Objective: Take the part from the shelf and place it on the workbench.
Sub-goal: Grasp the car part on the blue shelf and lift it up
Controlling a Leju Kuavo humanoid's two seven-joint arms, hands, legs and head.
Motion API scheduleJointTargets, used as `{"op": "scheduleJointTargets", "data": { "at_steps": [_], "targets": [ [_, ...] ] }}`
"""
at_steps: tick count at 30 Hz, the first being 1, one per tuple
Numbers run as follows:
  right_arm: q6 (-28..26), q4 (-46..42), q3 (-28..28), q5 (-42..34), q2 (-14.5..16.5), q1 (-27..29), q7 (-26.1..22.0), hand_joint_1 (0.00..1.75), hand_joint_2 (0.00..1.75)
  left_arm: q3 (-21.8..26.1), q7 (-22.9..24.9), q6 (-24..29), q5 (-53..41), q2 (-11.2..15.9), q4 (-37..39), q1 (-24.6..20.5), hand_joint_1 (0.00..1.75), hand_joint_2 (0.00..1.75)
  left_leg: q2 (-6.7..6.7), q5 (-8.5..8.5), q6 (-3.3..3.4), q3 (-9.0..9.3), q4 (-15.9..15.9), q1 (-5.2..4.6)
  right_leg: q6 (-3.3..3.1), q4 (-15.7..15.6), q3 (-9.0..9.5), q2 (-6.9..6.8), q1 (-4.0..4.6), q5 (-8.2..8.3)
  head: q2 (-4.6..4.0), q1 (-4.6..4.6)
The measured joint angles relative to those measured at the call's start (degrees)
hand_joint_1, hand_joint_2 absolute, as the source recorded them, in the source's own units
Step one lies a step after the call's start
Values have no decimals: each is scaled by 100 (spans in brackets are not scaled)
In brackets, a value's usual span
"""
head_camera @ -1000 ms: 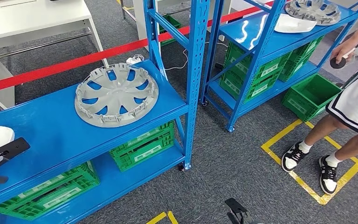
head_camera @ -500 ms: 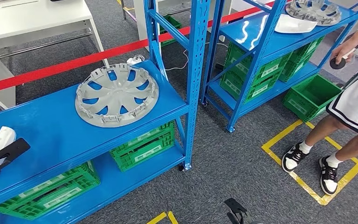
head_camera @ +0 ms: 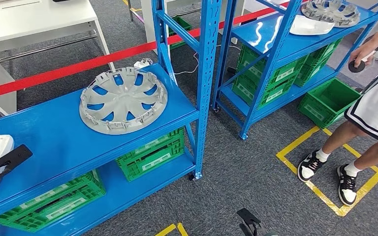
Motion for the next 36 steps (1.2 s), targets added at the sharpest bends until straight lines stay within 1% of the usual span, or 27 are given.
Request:
{"op": "scheduleJointTargets", "data": {
  "at_steps": [5,8,10,13,16,18,21,23,25,27,29,30,32,36],
  "targets": [
    [0,0,0,-9,0,0,3,0,0,9,-93,117,0,1,0,24,175,175,-1,0,0,0,0,0,0,0,0,0,0,-1,0,0],
    [0,0,0,-35,0,0,3,0,0,25,-282,263,-8,-1,-2,53,175,175,-1,0,0,1,0,0,0,0,0,0,0,-1,0,0],
    [0,0,0,-57,0,0,3,0,0,31,-501,445,-49,-11,-13,80,175,175,-1,0,0,1,0,0,0,0,0,0,0,-1,0,0],
    [0,0,0,-82,0,-1,3,0,0,36,-821,925,-100,-55,-37,149,175,175,-1,0,0,0,0,0,0,0,-1,0,-1,-1,0,0],
    [0,0,0,-98,0,-2,1,0,0,114,-1133,1343,140,-129,-61,213,175,175,-1,0,0,0,0,-1,0,0,-1,0,-2,-1,0,0],
    [0,0,0,-107,0,-2,2,0,0,264,-1412,1466,455,-190,-85,238,175,175,2,-1,0,0,0,-2,1,0,-3,1,-3,0,0,0],
    [0,0,0,-117,0,-1,8,0,0,611,-1875,1522,925,-286,-142,236,175,175,5,-2,0,0,1,-3,1,0,-6,2,-4,0,0,0],
    [0,0,0,-118,0,-1,22,0,0,853,-2243,1540,1235,-361,-206,216,175,175,5,-1,0,-1,1,-2,1,0,-8,3,-6,0,0,0],
    [0,0,-1,-124,0,-2,34,0,0,1109,-2720,1486,1630,-465,-302,152,175,175,3,-1,0,-3,2,0,1,0,-9,2,-6,0,0,-1],
    [0,0,-10,-145,0,-3,27,0,0,1376,-3232,1284,2142,-596,-450,22,175,175,1,0,0,-6,2,2,1,0,-10,1,-5,0,0,-1],
    [0,0,-31,-173,0,-3,3,0,0,1634,-3603,999,2728,-740,-686,-161,175,175,-1,0,1,-8,2,1,2,0,-11,0,-4,1,0,0],
    [0,0,-40,-184,0,-3,-6,0,0,1733,-3681,876,3002,-809,-846,-258,175,175,-1,0,1,-9,2,1,2,0,-10,-1,-3,1,0,0],
    [0,0,-55,-191,0,-2,-13,0,0,1823,-3687,717,3417,-919,-1188,-429,175,175,1,-1,1,-8,2,-3,3,0,-10,1,-3,2,0,1],
    [0,0,-86,-198,0,5,-10,0,0,1829,-3809,422,4181,-996,-1716,-547,175,175,15,-4,1,-2,2,-8,4,0,-11,17,-8,2,0,-1]
  ]
}}
